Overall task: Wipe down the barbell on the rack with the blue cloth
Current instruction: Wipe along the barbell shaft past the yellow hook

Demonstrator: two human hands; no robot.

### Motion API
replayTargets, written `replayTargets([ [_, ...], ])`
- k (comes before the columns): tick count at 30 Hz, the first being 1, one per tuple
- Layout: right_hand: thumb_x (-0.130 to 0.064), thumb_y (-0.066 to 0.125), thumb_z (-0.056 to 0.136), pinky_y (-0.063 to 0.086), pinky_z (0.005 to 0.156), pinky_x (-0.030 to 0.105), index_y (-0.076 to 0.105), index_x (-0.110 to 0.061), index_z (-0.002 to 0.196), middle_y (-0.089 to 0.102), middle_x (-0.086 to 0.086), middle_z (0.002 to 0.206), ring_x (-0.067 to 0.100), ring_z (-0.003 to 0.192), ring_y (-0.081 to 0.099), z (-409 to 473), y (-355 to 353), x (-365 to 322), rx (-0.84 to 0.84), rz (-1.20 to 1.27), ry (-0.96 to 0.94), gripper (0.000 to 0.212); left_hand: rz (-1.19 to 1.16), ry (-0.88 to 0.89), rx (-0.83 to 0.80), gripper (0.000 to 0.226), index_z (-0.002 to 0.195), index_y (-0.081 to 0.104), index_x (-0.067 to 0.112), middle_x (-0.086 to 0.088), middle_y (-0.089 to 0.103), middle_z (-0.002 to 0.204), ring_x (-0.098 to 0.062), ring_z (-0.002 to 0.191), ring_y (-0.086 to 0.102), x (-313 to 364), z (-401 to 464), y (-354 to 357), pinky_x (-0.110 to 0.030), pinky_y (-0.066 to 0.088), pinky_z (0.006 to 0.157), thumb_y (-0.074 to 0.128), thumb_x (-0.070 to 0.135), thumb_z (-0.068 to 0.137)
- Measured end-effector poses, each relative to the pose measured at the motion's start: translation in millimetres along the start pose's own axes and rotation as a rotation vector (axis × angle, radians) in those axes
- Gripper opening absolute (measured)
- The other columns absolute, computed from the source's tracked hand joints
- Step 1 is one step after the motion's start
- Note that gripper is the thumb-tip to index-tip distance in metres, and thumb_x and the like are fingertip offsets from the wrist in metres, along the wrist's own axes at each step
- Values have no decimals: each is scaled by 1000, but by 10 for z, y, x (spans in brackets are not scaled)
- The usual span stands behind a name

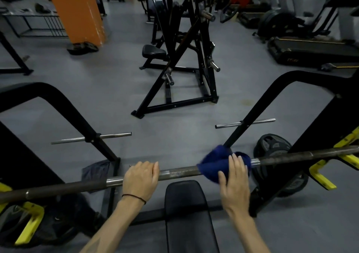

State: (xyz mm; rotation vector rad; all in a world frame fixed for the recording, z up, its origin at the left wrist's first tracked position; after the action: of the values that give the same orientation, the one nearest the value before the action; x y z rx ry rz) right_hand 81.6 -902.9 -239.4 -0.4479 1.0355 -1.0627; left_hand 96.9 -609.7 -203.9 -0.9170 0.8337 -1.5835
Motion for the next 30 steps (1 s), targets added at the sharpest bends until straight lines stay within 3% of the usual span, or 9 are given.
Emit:
replayTargets([
  [3, -56, 35, 105, 12, 126, 50, 39, 0, 152, 35, 14, 161, 28, 155, 18, -149, 284, -707, 21, 147, 98, 73, -2, -82, -19, 45, 54, 52, 16, -1, 52, 51, -25, 47, 53, -15, 27, 67, -31, 40, 44, 39, 32, 94],
  [8, -44, 50, 103, 26, 122, 46, 34, -9, 157, 26, 5, 167, 23, 154, 24, -386, 391, -1016, -243, 50, -523, 67, -6, 100, 69, 38, 64, 57, 15, 0, 48, 58, -21, 47, 47, 47, -39, -2, -33, 42, 42, 43, 27, 97],
  [12, -38, 45, 103, 32, 116, 54, 39, -5, 154, 29, 5, 165, 25, 153, 28, -65, -15, -57, -85, -54, -281, 62, -1, 87, 120, 40, 62, 57, 15, -2, 46, 58, -23, 49, 45, 114, -20, 0, -38, 40, 45, 46, 27, 99],
  [16, -48, 40, 103, 18, 123, 55, 33, 1, 155, 25, 12, 166, 31, 155, 18, -155, 130, -335, -8, 97, 10, 72, 27, 9, 61, 51, 54, 57, 15, -4, 52, 50, -27, 40, 50, 275, 33, 125, -33, 40, 41, 43, 36, 99],
  [20, -55, 41, 102, 8, 126, 40, 22, -7, 160, 19, 7, 169, 24, 157, 13, -416, 342, -926, -249, 97, -248, 77, 5, -53, 72, 59, 50, 57, 13, -7, 53, 44, -26, 34, 48, 272, 42, 179, -28, 38, 38, 40, 37, 100],
  [22, -50, 44, 103, 13, 126, 36, 40, -13, 154, 35, 1, 163, 17, 152, 28, -324, 218, -874, -265, 52, -312, 64, 20, -23, 90, 57, 52, 58, 13, -7, 53, 46, -26, 35, 48, 254, 20, 192, -29, 37, 39, 40, 35, 102],
  [24, -42, 51, 101, 22, 123, 35, 64, -19, 128, 61, -6, 136, 15, 130, 53, -98, 42, -868, -217, 67, -309, 38, 42, -9, 117, 56, 53, 58, 13, -7, 53, 47, -25, 35, 47, 256, 2, 218, -30, 37, 40, 40, 32, 103],
  [27, -38, 50, 99, 40, 98, 33, 65, -20, 100, 58, -4, 103, 18, 98, 55, 332, -67, -992, -116, 44, -241, 23, 59, -18, 153, 54, 51, 55, 14, -7, 51, 46, -26, 36, 47, 265, 7, 217, -31, 38, 41, 42, 29, 102],
  [30, -48, 39, 100, 45, 103, 39, 63, -15, 125, 57, 6, 130, 23, 119, 54, 518, 198, -894, -196, -5, -58, 47, 62, -3, 179, 50, 50, 54, 13, -7, 51, 45, -26, 35, 47, 307, 21, 151, -30, 37, 41, 47, 26, 97],
])
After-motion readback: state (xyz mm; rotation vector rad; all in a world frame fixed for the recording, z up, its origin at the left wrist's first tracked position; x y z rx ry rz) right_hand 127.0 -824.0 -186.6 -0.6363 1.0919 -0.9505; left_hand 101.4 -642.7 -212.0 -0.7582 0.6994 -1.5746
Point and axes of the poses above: each hand's wrist, its own z-axis towards the middle knuckle, its own y-axis out of the palm, x = y × z, the point moved 7 cm from there along z, towards the middle knuckle
